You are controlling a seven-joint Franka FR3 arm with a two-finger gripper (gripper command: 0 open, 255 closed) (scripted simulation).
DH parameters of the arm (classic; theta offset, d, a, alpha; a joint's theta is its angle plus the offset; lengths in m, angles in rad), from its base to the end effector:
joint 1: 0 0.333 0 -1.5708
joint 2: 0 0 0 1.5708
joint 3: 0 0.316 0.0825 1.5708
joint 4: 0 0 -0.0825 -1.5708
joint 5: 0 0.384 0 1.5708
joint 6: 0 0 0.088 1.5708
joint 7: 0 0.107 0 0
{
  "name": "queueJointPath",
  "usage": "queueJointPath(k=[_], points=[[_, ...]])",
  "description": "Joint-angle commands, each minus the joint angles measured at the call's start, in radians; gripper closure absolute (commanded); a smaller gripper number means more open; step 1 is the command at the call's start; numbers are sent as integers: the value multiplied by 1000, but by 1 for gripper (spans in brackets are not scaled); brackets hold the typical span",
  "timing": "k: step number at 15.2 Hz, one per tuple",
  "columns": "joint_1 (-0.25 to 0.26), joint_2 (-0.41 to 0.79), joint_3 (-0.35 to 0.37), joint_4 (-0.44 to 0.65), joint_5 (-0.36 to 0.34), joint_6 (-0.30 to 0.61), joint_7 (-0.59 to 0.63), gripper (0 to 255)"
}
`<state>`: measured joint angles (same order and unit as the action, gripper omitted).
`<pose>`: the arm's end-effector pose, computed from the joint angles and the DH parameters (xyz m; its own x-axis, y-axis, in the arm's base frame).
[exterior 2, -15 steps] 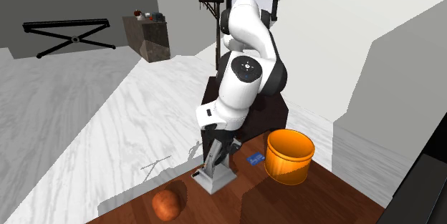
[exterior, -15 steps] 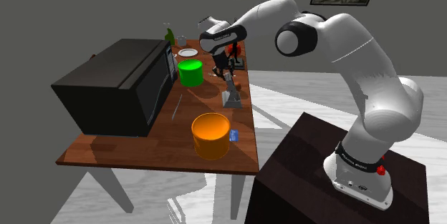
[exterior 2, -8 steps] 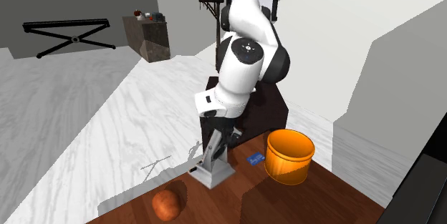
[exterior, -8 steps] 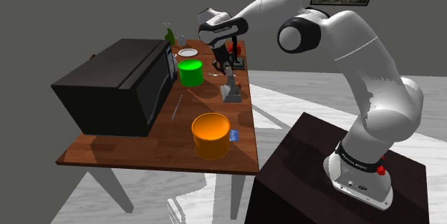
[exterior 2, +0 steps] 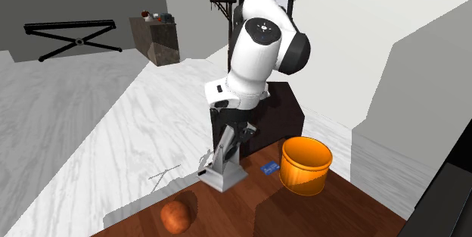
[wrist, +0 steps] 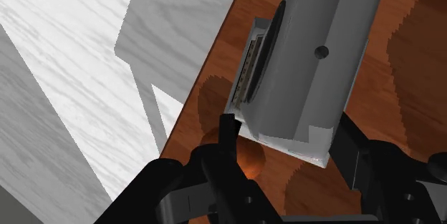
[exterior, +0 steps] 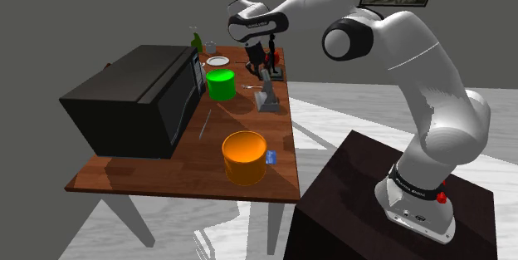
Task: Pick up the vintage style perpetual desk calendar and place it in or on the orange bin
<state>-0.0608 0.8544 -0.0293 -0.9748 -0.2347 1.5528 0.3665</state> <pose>0.7367 -0.0843 0.3366 0.8882 -0.4286 -0.1657 -0.3604 -0.8735 0.3274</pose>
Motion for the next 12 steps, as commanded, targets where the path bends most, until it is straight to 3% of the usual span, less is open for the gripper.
queueJointPath(k=[1,12], points=[[0,-10,-1,12,0,-20,-5,255],[5,15,-7,202,1,-181,-43,255]])
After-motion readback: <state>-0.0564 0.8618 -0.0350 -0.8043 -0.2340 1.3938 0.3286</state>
